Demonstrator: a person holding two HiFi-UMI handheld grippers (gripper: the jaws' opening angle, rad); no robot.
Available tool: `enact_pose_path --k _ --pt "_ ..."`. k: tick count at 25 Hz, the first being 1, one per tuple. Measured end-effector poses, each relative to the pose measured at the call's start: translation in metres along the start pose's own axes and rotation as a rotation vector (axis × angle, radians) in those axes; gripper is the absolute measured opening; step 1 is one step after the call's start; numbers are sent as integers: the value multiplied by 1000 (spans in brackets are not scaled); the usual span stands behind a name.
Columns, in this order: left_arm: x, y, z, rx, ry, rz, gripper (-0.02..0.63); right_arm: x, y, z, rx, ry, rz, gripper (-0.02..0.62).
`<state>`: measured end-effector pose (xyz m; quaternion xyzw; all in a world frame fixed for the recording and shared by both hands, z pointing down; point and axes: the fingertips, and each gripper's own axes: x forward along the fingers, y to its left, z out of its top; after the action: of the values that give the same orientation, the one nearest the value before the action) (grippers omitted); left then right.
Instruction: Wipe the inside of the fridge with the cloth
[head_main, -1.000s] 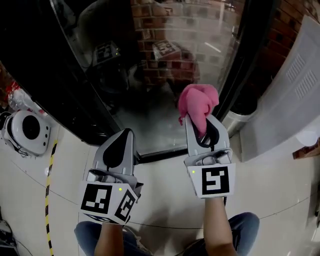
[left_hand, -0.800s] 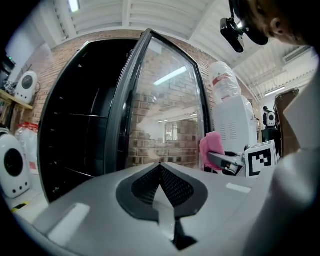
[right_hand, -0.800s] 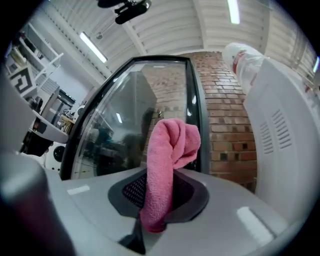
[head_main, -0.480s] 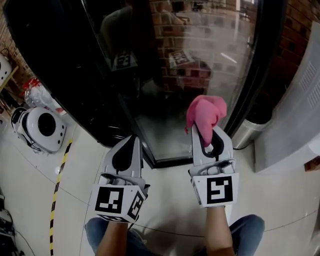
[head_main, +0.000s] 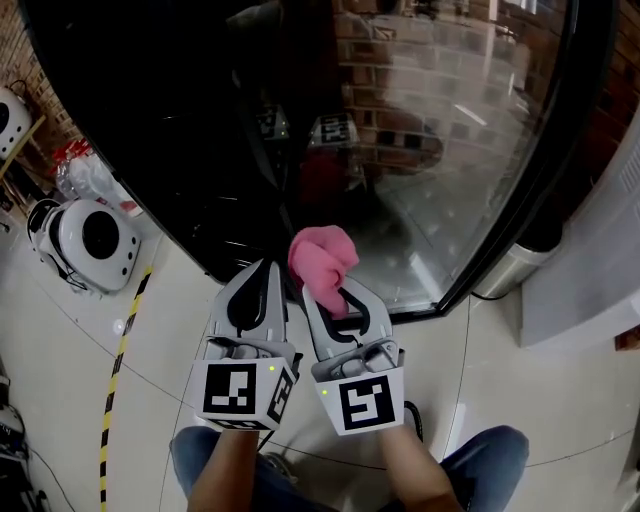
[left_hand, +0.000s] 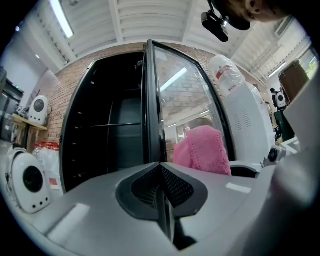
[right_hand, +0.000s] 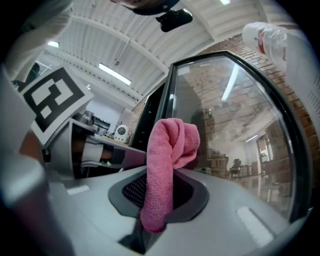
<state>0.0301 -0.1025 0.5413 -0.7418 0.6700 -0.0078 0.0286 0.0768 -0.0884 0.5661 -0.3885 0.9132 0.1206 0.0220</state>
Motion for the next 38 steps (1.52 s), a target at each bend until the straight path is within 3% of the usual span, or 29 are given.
enact_pose_path --k 8,17,22,27,33,38 --pt "12 -25 -12 -1 7 -63 12 -5 -13 -24 -34 7 -33 61" --pt "29 -86 -31 -36 56 -147 12 -51 -103 -54 -73 47 -192 61" --pt "32 -112 -39 -71 41 -168 12 -80 -153 -74 -55 59 -284 61" --pt "31 -138 -59 -28 73 -223 12 -99 -185 -89 -62 101 -352 61" --pt "28 -126 -58 -66 53 -177 12 -91 -172 -75 -121 77 -330 61" --pt "17 -82 -68 -87 52 -45 12 -59 -97 -68 -113 75 -191 61"
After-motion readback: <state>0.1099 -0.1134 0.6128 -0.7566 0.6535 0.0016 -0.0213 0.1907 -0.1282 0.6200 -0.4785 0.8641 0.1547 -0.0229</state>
